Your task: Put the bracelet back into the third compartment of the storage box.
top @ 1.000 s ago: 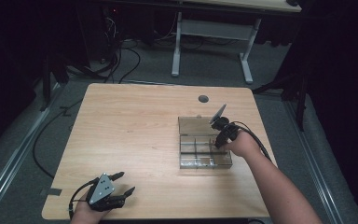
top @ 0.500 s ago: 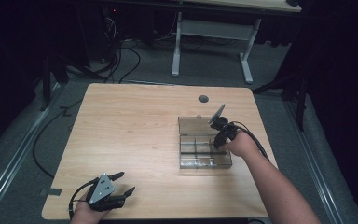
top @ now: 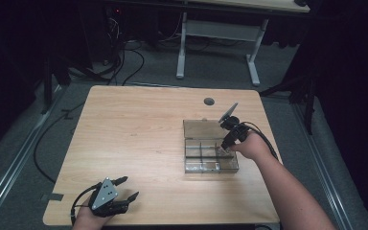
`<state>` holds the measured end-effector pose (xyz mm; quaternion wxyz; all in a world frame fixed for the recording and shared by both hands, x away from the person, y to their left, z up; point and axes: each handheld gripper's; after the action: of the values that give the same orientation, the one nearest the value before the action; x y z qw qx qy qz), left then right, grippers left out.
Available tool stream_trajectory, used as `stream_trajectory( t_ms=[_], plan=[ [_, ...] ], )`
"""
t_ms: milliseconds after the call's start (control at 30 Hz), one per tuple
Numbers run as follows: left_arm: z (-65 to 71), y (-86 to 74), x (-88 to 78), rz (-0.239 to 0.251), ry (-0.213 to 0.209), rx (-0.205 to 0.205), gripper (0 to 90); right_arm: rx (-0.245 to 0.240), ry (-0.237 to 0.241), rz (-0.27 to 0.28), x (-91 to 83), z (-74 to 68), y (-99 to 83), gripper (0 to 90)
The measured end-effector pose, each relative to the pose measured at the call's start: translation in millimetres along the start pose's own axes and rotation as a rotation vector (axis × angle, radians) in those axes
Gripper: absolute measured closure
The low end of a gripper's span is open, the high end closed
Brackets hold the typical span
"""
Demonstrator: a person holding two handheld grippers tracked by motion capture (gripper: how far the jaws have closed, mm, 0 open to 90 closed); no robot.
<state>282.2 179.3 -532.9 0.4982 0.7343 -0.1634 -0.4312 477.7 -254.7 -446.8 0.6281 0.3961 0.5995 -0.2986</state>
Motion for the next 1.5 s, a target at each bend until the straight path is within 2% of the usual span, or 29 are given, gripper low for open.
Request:
stream_trajectory(
  t_ms=[200, 267, 333, 400, 533, 633, 767, 1067, 1133, 1167, 1200, 1300, 1367, 1433, 1500],
  plan=[
    [0.1, 0.0, 0.0, -0.001, 0.001, 0.001, 33.8, 0.017, 0.004, 0.016, -10.1, -0.4, -1.3, 69.4],
    [0.1, 0.0, 0.0, -0.001, 0.001, 0.001, 33.8, 0.004, 0.002, 0.017, -10.5, 0.3, -2.1, 69.5],
    [0.2, 0.0, -0.1, 0.000, 0.002, 0.002, 33.8, 0.016, 0.009, 0.015, -10.4, -0.8, -3.7, 70.9],
    [0.2, 0.0, 0.0, 0.000, 0.001, 0.001, 33.8, 0.001, 0.013, 0.018, -9.8, -0.9, -5.7, 73.3],
    [0.1, 0.0, 0.0, -0.001, 0.000, 0.002, 33.8, 0.000, 0.018, 0.024, -10.4, -2.1, -11.1, 76.6],
    [0.3, 0.1, 0.0, -0.001, 0.001, 0.003, 33.8, 0.000, 0.004, 0.025, -12.9, -3.7, -15.3, 77.5],
    [0.5, 0.1, 0.2, -0.003, 0.001, 0.004, 33.8, -0.007, 0.006, 0.049, -16.6, -3.8, -23.3, 78.1],
    [0.6, 0.2, 0.3, -0.006, 0.002, 0.005, 33.8, 0.021, 0.000, 0.113, -23.0, -2.5, -47.6, 76.3],
    [0.7, 0.2, 0.4, -0.005, 0.004, 0.005, 33.8, 0.017, -0.015, 0.120, -23.9, -2.6, -52.6, 75.0],
    [0.7, 0.3, 0.5, -0.005, 0.004, 0.005, 33.8, -0.039, -0.023, 0.148, -23.8, 1.4, -54.4, 75.0],
    [0.7, 0.3, 0.5, -0.005, 0.005, 0.005, 33.8, 0.024, -0.007, 0.143, -25.4, -1.3, -58.2, 75.0],
    [0.7, 0.2, 0.5, -0.007, 0.005, 0.006, 33.8, 0.032, -0.003, 0.161, -26.1, -0.3, -66.3, 74.2],
    [0.7, 0.3, 0.5, -0.007, 0.006, 0.005, 33.8, 0.028, -0.020, 0.167, -25.1, -0.9, -71.2, 73.6],
    [0.6, 0.2, 0.5, -0.007, 0.006, 0.004, 33.8, 0.046, -0.002, 0.193, -24.9, 0.1, -78.0, 73.2],
    [0.6, 0.2, 0.4, -0.006, 0.007, 0.004, 33.8, 0.039, -0.013, 0.198, -23.5, 0.4, -82.6, 72.0]
  ],
)
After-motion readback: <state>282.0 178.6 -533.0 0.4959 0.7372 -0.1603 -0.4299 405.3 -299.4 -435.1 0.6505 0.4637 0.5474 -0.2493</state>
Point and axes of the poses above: each handheld gripper's, and its own axes: x roughly forward along the jaws, y roughly out of its top, z roughly to its right, and after that the axes turned 2 degrees about x, right-handed
